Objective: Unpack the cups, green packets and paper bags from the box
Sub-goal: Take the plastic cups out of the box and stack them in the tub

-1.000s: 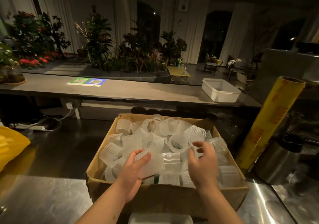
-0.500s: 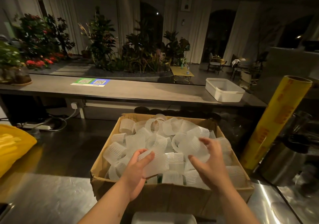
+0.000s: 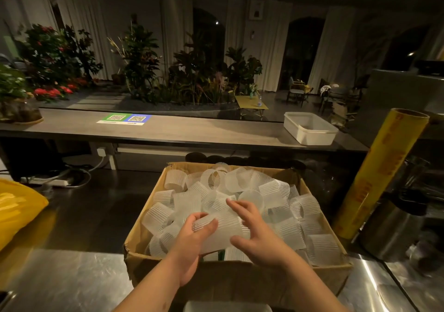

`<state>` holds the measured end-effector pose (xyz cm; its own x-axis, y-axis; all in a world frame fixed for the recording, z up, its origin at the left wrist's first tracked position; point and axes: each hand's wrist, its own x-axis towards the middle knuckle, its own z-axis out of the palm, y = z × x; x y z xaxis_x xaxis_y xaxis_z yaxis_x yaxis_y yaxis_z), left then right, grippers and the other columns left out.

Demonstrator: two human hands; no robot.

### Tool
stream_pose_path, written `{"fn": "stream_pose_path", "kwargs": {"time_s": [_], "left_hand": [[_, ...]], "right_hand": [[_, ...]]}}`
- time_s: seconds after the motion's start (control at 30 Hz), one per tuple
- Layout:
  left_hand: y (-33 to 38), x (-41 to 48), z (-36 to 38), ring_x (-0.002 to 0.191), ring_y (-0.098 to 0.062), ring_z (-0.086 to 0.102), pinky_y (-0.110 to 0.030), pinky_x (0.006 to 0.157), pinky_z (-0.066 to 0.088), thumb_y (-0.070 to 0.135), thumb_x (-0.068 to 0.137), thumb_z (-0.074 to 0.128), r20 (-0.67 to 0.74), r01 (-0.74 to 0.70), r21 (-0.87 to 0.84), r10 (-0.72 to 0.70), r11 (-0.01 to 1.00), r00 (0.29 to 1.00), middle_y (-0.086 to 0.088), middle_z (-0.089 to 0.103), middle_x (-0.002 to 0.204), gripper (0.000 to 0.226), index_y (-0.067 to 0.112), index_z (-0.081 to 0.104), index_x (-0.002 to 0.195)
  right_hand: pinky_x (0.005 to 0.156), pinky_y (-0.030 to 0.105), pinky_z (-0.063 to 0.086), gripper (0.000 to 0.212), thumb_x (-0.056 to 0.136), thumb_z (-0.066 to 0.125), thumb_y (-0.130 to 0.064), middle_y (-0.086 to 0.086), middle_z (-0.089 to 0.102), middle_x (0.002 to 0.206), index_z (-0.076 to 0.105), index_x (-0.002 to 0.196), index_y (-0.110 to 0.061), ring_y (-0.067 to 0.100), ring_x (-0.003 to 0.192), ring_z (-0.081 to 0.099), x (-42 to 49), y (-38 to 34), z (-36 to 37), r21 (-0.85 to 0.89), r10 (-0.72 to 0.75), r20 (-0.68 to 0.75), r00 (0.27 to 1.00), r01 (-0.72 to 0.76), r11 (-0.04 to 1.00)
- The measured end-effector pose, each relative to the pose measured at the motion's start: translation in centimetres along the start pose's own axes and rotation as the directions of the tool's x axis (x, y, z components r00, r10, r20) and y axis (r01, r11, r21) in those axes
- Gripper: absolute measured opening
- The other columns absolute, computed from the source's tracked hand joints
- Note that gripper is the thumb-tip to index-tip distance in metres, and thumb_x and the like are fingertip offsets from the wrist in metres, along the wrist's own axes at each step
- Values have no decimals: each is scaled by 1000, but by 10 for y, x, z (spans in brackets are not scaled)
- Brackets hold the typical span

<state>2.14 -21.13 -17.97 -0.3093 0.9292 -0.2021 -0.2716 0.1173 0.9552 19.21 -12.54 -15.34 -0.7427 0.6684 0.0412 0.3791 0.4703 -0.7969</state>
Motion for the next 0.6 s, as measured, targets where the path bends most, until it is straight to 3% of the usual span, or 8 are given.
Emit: {"fn": "stream_pose_path", "kwargs": {"time_s": [0.1, 0.13, 0.2, 0.27, 0.33, 0.43, 0.5, 0.6], "left_hand": [[0, 1, 2, 111, -32, 60, -35, 81, 59, 50, 75, 74, -33, 17, 36, -15, 999, 999, -9, 61, 124, 56, 32, 56, 124], [0, 2, 1, 112, -33, 59, -36, 82, 58, 50, 74, 74, -36, 23, 25, -22, 999, 999, -9, 60, 124, 57, 31, 56, 124], [-1, 3, 1, 114, -34, 58, -39, 86, 58, 46, 74, 75, -19, 35, -28, -35, 999, 999, -11, 59, 126, 58, 26, 57, 125], [0, 3, 0, 116, -34, 57, -40, 90, 59, 42, 74, 76, 0, 45, -57, -45, 997, 999, -12, 59, 127, 59, 23, 56, 125], [0, 4, -1, 116, -34, 58, -42, 93, 58, 41, 75, 76, 14, 57, -74, -56, 996, 998, -13, 59, 127, 58, 23, 56, 126], [-1, 5, -3, 117, -36, 57, -44, 96, 57, 39, 76, 76, 24, 79, -89, -77, 993, 997, -14, 59, 129, 57, 22, 56, 126], [0, 6, -4, 118, -36, 56, -46, 99, 56, 40, 75, 76, 31, 89, -91, -86, 992, 996, -14, 58, 130, 58, 22, 56, 127], [2, 5, -4, 118, -36, 56, -45, 99, 56, 40, 75, 76, 40, 89, -91, -86, 992, 996, -14, 58, 130, 59, 22, 56, 127]], "right_hand": [[121, 27, 23, 88, 79, 61, -50, -24, 16, 160, 18, 156, -50, 0, 145, 22, 0, 0, 10, 206, -8, 57, 998, -4, 979], [121, 30, 27, 85, 81, 62, -52, -24, 20, 159, 22, 156, -49, 0, 144, 27, 1, 1, 11, 234, -7, 12, 1000, 4, 972], [112, 35, 45, 60, 92, 64, -47, -18, 38, 149, 39, 146, -46, 3, 131, 45, 7, 6, 5, 222, 54, -259, 964, 6, 975], [95, 39, 58, 43, 97, 65, -31, -8, 50, 139, 48, 136, -38, 10, 110, 60, 15, 16, -13, 154, 174, -582, 794, -102, 983], [97, 42, 57, 49, 97, 66, -22, 0, 48, 145, 48, 142, -27, 20, 114, 62, 23, 29, -33, 126, 268, -722, 639, -259, 958], [109, 45, 48, 64, 98, 66, -24, 3, 42, 156, 37, 155, -21, 26, 137, 49, 32, 47, -51, 170, 406, -681, 610, -408, 897], [105, 45, 52, 60, 99, 66, -26, 4, 55, 144, 41, 153, -19, 25, 126, 57, 35, 54, -54, 206, 460, -633, 623, -436, 876], [89, 44, 59, 27, 97, 69, -26, -2, 67, 104, 66, 123, -17, 16, 93, 64, 33, 54, -54, 174, 416, -641, 645, -406, 897]]}}
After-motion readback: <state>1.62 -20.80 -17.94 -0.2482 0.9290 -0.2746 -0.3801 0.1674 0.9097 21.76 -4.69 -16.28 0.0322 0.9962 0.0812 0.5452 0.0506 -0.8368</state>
